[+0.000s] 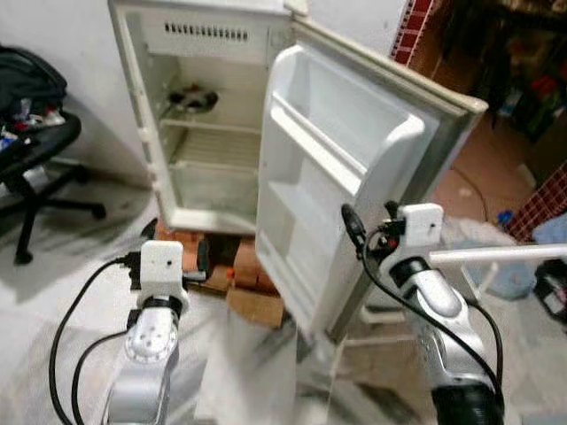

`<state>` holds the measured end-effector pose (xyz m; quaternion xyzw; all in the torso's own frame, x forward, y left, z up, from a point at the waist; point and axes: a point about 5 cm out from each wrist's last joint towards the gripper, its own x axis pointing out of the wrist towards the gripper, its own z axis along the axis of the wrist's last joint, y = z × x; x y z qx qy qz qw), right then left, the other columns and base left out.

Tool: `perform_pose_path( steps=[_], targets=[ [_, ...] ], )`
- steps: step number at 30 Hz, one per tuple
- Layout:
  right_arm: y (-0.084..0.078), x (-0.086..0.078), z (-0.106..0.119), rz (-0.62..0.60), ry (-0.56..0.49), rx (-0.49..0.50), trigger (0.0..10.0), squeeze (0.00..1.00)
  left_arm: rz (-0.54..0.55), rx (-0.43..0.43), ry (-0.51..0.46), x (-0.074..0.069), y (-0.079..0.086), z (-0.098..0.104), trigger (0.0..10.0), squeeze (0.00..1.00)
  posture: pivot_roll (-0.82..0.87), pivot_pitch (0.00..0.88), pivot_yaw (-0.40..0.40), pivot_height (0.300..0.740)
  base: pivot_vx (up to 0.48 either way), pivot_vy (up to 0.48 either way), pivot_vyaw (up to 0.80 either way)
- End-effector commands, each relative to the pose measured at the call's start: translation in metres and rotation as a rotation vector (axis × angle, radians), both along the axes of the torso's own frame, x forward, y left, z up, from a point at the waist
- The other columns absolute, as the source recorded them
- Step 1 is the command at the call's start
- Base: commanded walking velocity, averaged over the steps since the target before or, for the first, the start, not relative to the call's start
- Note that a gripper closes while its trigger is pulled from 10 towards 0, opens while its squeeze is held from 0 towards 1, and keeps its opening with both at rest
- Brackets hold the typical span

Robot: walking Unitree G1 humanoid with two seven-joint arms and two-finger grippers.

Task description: Restocking fridge

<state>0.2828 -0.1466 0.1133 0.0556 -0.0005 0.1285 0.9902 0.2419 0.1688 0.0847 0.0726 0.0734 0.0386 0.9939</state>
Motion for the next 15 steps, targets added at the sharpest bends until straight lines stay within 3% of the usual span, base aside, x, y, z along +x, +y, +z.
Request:
perform_pose_path(
  steps=[1,6,9,10,12,13,15],
  targets=[
    [0.007,0.001,0.001,0.025,-0.002,0.014,10.0,0.0,0.0,0.006,0.019,-0.002,0.005,-0.002,10.0,0.0,0.1,0.0,-0.072,0.74,0.0,-0.446,0.0],
    [0.012,-0.005,-0.003,0.125,0.032,0.033,10.0,0.0,-0.014,-0.013,0.037,-0.007,0.003,-0.005,10.0,0.0,0.11,0.0,-0.073,0.74,0.0,-0.089,0.0],
    [0.018,-0.016,-0.009,0.262,0.088,0.059,10.0,0.0,-0.015,-0.018,0.041,-0.008,0.003,-0.005,10.0,0.0,0.11,0.001,-0.075,0.74,0.0,0.0,0.0],
    [0.021,-0.029,-0.016,0.41,0.164,0.078,10.0,0.0,-0.016,-0.018,0.045,-0.009,0.004,-0.006,10.0,0.0,0.11,0.001,-0.077,0.74,0.0,0.0,0.0],
    [0.021,-0.035,-0.019,0.467,0.189,0.073,10.0,0.0,-0.017,-0.019,0.046,-0.01,0.004,-0.006,10.0,0.0,0.11,0.001,-0.077,0.74,0.0,0.0,0.0],
    [0.015,-0.043,-0.025,0.537,0.237,0.037,10.0,0.0,-0.021,-0.019,0.054,-0.012,0.005,-0.007,10.0,0.0,0.11,0.004,-0.079,0.74,0.0,0.0,0.0],
    [0.002,-0.045,-0.034,0.546,0.281,-0.051,10.0,0.0,-0.028,-0.021,0.076,-0.015,0.006,-0.01,10.0,0.0,0.11,0.007,-0.079,0.74,0.0,0.0,0.0]
  ],
)
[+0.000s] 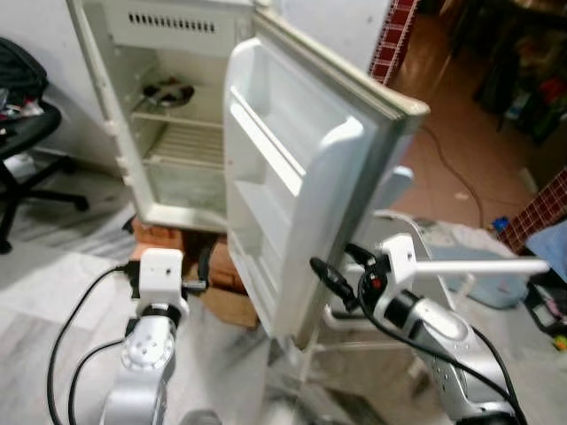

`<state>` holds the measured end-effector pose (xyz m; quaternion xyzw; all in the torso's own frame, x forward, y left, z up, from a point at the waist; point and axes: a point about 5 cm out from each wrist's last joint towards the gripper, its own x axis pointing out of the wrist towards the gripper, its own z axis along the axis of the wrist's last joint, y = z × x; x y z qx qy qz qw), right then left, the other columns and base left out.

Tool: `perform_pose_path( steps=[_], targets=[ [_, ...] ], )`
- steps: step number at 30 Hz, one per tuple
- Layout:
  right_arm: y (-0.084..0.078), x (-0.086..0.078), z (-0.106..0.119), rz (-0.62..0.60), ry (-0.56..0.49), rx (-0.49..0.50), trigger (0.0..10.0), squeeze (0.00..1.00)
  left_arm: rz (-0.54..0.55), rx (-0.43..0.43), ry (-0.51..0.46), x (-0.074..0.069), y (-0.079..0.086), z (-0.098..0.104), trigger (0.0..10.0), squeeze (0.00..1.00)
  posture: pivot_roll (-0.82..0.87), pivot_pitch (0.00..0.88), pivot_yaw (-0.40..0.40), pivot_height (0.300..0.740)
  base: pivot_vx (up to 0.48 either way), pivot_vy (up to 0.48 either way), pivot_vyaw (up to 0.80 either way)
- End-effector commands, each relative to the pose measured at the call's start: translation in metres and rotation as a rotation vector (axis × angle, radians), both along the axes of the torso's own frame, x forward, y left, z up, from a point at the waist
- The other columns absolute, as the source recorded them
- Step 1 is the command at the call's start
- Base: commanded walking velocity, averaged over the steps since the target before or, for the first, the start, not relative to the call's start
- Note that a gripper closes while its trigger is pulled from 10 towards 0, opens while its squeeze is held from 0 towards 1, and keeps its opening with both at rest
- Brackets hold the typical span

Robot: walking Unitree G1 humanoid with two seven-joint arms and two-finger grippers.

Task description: Restocking fridge

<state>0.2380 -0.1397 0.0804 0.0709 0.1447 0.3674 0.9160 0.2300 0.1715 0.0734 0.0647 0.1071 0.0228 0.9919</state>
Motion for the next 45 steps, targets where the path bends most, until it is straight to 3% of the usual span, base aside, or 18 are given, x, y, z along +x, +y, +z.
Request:
perform_pose_path(
  steps=[1,2,4,6,14,15,19,24,25,29,31,34,38,39,42,45],
  targets=[
    [-0.005,-0.001,-0.001,0.038,0.0,-0.048,10.0,0.0,-0.002,0.0,0.007,-0.003,0.003,0.002,10.0,0.0,0.11,0.007,-0.079,0.74,0.0,0.0,0.0],
    [-0.017,0.013,0.0,-0.051,-0.028,-0.084,10.0,0.0,-0.011,0.0,0.035,-0.006,0.003,-0.002,10.0,0.0,0.11,0.008,-0.078,0.74,0.0,0.0,0.0],
    [-0.025,0.025,0.008,-0.116,-0.069,-0.086,10.0,0.0,-0.025,-0.003,0.067,-0.009,0.002,-0.006,10.0,0.0,0.11,0.009,-0.078,0.74,0.0,0.0,0.0],
    [-0.034,0.047,0.031,-0.221,-0.162,-0.074,10.0,0.0,-0.057,-0.012,0.119,-0.013,-0.001,-0.011,10.0,0.0,0.12,0.009,-0.076,0.74,0.0,0.0,0.0],
    [-0.05,0.085,0.085,-0.451,-0.341,0.007,10.0,0.0,-0.102,-0.015,0.195,-0.018,-0.006,-0.019,10.0,0.0,0.13,0.003,-0.079,0.74,0.0,0.0,0.0],
    [-0.046,0.095,0.099,-0.468,-0.366,0.069,10.0,0.0,-0.103,-0.014,0.198,-0.017,-0.006,-0.018,10.0,0.0,0.13,0.001,-0.08,0.74,0.0,0.0,0.0],
    [-0.034,0.105,0.112,-0.466,-0.37,0.162,10.0,0.0,-0.11,-0.009,0.207,-0.017,-0.007,-0.019,10.0,0.0,0.13,0.0,-0.081,0.74,0.0,0.0,0.0],
    [0.004,0.119,0.131,-0.441,-0.364,0.306,10.0,0.0,-0.115,-0.005,0.213,-0.016,-0.009,-0.019,10.0,0.0,0.14,0.0,-0.087,0.74,0.0,0.0,0.0],
    [0.018,0.122,0.135,-0.43,-0.358,0.335,10.0,0.0,-0.112,-0.005,0.215,-0.016,-0.01,-0.018,10.0,0.0,0.15,0.0,-0.095,0.74,0.0,0.0,0.0],
    [0.042,0.124,0.141,-0.402,-0.349,0.367,10.0,0.0,-0.104,-0.004,0.219,-0.016,-0.01,-0.019,10.0,0.0,0.15,0.0,-0.098,0.74,0.0,0.0,0.0],
    [0.067,0.121,0.147,-0.33,-0.319,0.429,10.0,0.0,-0.102,-0.004,0.218,-0.016,-0.01,-0.019,10.0,0.0,0.15,0.0,-0.101,0.74,0.0,0.0,0.0],
    [0.082,0.117,0.149,-0.277,-0.328,0.427,10.0,0.0,-0.103,-0.004,0.219,-0.015,-0.011,-0.019,10.0,0.0,0.15,0.0,-0.104,0.74,0.0,0.0,0.0],
    [0.108,0.101,0.154,-0.078,-0.322,0.471,10.0,0.0,-0.106,0.0,0.212,-0.014,-0.012,-0.018,10.0,0.0,0.16,0.0,-0.11,0.74,0.0,0.0,0.0],
    [0.108,0.098,0.149,-0.065,-0.364,0.402,10.0,0.0,-0.099,0.0,0.201,-0.013,-0.011,-0.017,10.0,0.0,0.16,0.0,-0.112,0.74,0.0,0.0,0.0],
    [0.104,0.096,0.141,-0.07,-0.38,0.341,10.0,0.0,-0.09,-0.001,0.187,-0.013,-0.009,-0.015,10.0,0.0,0.16,0.0,-0.113,0.74,0.0,0.0,0.0],
    [0.073,0.082,0.097,-0.13,-0.33,0.209,10.0,0.0,-0.041,-0.007,0.136,-0.014,0.0,-0.01,10.0,0.0,0.15,0.0,-0.106,0.74,0.0,0.0,0.0]
  ],
)
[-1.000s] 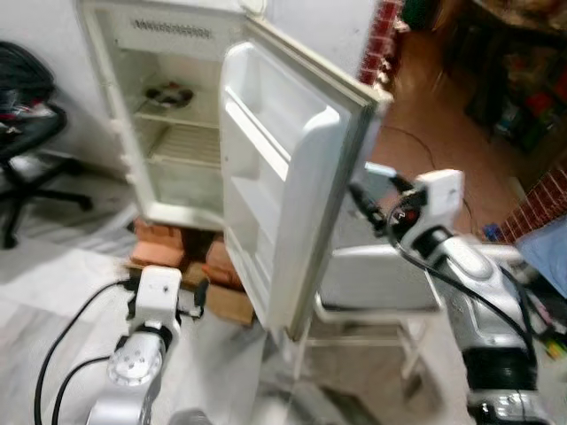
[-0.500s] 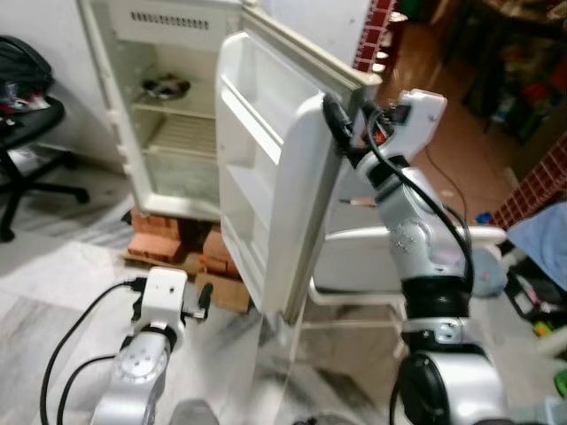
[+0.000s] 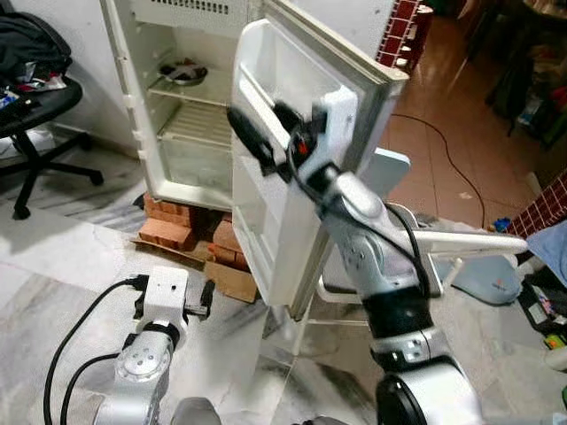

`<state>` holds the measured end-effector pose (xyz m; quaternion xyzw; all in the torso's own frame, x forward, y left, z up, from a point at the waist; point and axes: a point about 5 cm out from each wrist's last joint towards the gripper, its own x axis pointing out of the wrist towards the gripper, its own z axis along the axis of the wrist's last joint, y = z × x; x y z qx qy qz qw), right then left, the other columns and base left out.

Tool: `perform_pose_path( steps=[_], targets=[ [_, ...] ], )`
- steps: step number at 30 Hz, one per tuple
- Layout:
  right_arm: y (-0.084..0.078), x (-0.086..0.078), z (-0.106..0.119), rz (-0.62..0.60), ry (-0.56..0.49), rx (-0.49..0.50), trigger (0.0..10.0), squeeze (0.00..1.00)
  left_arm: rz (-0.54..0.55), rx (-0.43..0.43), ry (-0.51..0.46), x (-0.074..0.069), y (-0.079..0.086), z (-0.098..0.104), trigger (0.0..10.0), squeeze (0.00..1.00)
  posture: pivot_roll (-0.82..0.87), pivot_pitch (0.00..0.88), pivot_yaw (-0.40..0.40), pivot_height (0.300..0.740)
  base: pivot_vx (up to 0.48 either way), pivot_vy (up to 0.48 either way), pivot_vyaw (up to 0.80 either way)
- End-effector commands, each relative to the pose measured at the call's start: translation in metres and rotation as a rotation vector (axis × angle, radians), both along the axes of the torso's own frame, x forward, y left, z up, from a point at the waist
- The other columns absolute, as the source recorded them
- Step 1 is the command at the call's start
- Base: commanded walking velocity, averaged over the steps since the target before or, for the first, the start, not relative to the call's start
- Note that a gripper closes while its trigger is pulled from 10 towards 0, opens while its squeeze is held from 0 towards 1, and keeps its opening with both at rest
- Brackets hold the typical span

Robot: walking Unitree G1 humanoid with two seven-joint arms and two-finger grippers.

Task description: Restocking fridge

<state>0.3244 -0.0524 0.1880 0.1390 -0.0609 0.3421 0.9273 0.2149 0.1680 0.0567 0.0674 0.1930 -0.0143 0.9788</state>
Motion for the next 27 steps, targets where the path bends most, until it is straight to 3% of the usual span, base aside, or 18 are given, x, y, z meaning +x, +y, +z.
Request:
perform_pose_path(
  steps=[1,6,12,16,27],
  targets=[
    [-0.02,-0.007,-0.017,-0.048,0.014,-0.08,10.0,0.0,0.028,0.0,-0.051,0.001,0.005,0.008,10.0,0.0,0.15,0.0,-0.106,0.74,0.0,0.0,0.0],
    [-0.05,-0.026,-0.052,-0.132,0.068,-0.208,10.0,0.0,0.046,-0.017,-0.091,0.002,0.008,0.014,10.0,0.0,0.14,0.013,-0.091,0.74,0.0,0.0,0.0],
    [-0.08,-0.022,-0.067,-0.345,0.073,-0.316,10.0,0.0,0.059,-0.027,-0.145,0.006,0.009,0.023,10.0,0.0,0.13,0.034,-0.078,0.74,0.0,0.0,0.0],
    [-0.087,-0.021,-0.067,-0.411,0.068,-0.313,10.0,0.0,0.056,-0.028,-0.166,0.004,0.011,0.025,10.0,0.0,0.13,0.039,-0.077,0.74,0.065,0.0,0.0],
    [-0.097,-0.026,-0.061,-0.527,0.042,-0.278,10.0,0.0,0.06,-0.032,-0.167,-0.001,0.011,0.024,10.0,0.0,0.13,0.045,-0.08,0.74,0.383,0.0,0.0]
  ],
)
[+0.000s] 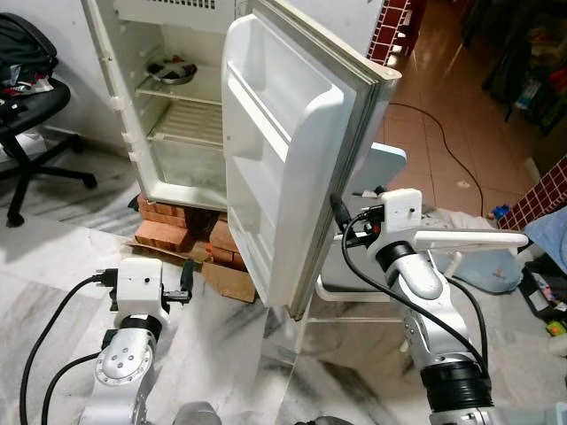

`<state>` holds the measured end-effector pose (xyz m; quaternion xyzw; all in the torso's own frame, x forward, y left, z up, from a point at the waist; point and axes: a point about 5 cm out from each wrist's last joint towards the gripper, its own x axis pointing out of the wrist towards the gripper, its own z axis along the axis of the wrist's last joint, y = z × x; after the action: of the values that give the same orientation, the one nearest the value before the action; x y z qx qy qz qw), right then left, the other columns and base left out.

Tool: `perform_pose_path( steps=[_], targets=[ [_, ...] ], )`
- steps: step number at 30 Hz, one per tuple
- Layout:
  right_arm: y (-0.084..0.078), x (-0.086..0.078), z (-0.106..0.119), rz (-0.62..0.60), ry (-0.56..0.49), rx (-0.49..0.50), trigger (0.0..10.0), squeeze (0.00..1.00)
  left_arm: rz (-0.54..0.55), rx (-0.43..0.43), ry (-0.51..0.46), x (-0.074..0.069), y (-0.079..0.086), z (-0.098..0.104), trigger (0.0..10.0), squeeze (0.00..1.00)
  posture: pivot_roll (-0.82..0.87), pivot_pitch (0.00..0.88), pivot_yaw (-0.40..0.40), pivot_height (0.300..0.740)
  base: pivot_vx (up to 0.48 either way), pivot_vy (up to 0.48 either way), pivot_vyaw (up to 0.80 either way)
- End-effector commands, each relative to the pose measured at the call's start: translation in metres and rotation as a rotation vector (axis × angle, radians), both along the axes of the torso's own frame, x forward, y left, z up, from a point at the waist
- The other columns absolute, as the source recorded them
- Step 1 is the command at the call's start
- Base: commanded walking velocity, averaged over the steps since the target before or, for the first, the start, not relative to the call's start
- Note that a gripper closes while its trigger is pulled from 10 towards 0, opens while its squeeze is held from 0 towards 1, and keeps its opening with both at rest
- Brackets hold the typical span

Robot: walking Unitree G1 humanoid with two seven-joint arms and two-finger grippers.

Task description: Restocking fridge

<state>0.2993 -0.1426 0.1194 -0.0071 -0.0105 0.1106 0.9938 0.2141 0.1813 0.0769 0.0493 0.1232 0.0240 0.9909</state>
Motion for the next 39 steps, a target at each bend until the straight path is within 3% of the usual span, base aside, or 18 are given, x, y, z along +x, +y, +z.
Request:
perform_pose_path(
  steps=[1,11,17,19,21,22,23,24,25,28,31,32,33,39],
  targets=[
    [-0.007,-0.001,0.007,-0.038,-0.035,0.013,10.0,0.0,-0.013,-0.006,-0.021,0.0,-0.002,0.004,10.0,0.0,0.13,0.045,-0.08,0.74,0.409,0.0,0.0],
    [-0.012,-0.002,0.007,-0.057,-0.034,0.014,10.0,0.0,-0.022,-0.014,-0.012,0.0,-0.005,0.003,10.0,0.0,0.13,0.041,-0.081,0.74,0.316,0.0,0.0],
    [-0.011,0.003,0.013,-0.025,-0.043,0.059,10.0,0.0,-0.018,-0.017,-0.003,-0.001,-0.006,0.001,10.0,0.0,0.13,0.044,-0.082,0.74,0.0,0.0,0.0],
    [-0.001,0.009,0.021,0.063,-0.045,0.145,10.0,0.0,-0.018,-0.019,-0.002,-0.001,-0.006,0.001,10.0,0.0,0.13,0.044,-0.079,0.74,0.0,0.0,0.0],
    [0.002,0.01,0.023,0.088,-0.045,0.169,10.0,0.0,-0.018,-0.02,-0.003,-0.001,-0.006,0.001,10.0,0.0,0.13,0.044,-0.079,0.74,0.0,0.0,0.0],
    [0.008,0.01,0.026,0.141,-0.035,0.221,10.0,0.0,-0.019,-0.021,-0.003,-0.001,-0.006,0.001,10.0,0.0,0.13,0.044,-0.078,0.74,0.0,0.0,0.0],
    [0.023,0.007,0.036,0.281,-0.012,0.351,10.0,0.0,-0.024,-0.02,-0.003,0.0,-0.006,0.001,10.0,0.0,0.13,0.043,-0.079,0.74,0.0,0.0,0.0],
    [0.038,0.0,0.051,0.458,-0.009,0.472,10.0,0.0,-0.027,-0.018,-0.003,0.0,-0.007,0.001,10.0,0.0,0.14,0.043,-0.079,0.74,0.0,0.0,0.0],
    [0.056,-0.021,0.077,0.773,-0.006,0.635,10.0,0.0,-0.03,-0.017,-0.002,0.0,-0.007,0.001,10.0,0.0,0.14,0.042,-0.08,0.74,0.0,0.0,0.0],
    [0.058,-0.035,0.091,0.93,-0.002,0.69,10.0,0.0,-0.03,-0.014,0.002,-0.001,-0.006,0.0,10.0,0.0,0.14,0.041,-0.084,0.74,0.0,0.0,0.0],
    [0.055,-0.034,0.086,0.913,0.016,0.669,10.0,0.0,-0.03,-0.014,0.004,-0.002,-0.007,0.0,10.0,0.0,0.14,0.041,-0.083,0.74,0.0,0.0,0.0],
    [0.052,-0.031,0.079,0.88,0.033,0.635,10.0,0.0,-0.031,-0.014,0.005,-0.002,-0.007,0.0,10.0,0.0,0.14,0.041,-0.083,0.74,0.0,0.0,0.0],
    [0.042,-0.023,0.06,0.754,0.071,0.547,10.0,0.0,-0.037,-0.012,0.006,-0.002,-0.008,-0.001,10.0,0.0,0.13,0.041,-0.08,0.74,0.0,0.0,0.0],
    [0.026,-0.018,0.041,0.592,0.138,0.46,10.0,0.0,-0.042,-0.009,0.01,-0.003,-0.008,-0.001,10.0,0.0,0.13,0.04,-0.075,0.74,0.0,0.0,0.0]
  ],
)
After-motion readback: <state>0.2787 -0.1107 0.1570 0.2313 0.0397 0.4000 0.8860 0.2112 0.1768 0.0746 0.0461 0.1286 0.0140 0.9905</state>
